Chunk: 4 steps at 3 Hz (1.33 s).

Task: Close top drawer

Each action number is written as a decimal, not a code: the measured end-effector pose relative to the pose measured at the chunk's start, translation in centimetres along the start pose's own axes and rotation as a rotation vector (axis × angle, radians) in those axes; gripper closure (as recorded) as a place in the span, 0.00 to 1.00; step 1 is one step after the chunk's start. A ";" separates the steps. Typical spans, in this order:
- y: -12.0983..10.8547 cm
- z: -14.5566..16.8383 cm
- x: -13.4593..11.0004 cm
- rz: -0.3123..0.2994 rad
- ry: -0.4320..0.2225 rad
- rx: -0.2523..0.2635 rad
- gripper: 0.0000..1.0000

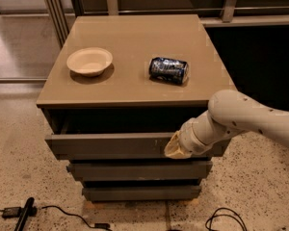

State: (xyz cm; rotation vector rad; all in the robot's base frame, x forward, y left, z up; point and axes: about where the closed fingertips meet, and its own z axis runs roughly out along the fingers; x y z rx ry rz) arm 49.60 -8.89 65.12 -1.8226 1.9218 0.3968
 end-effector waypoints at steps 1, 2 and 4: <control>0.0 0.0 0.0 0.000 0.000 0.000 0.37; 0.0 0.0 0.0 0.000 0.000 0.000 0.14; 0.0 0.0 0.0 0.000 0.000 0.000 0.00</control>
Offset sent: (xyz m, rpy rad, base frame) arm 0.0000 0.0000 0.0000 0.0000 0.0000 0.0000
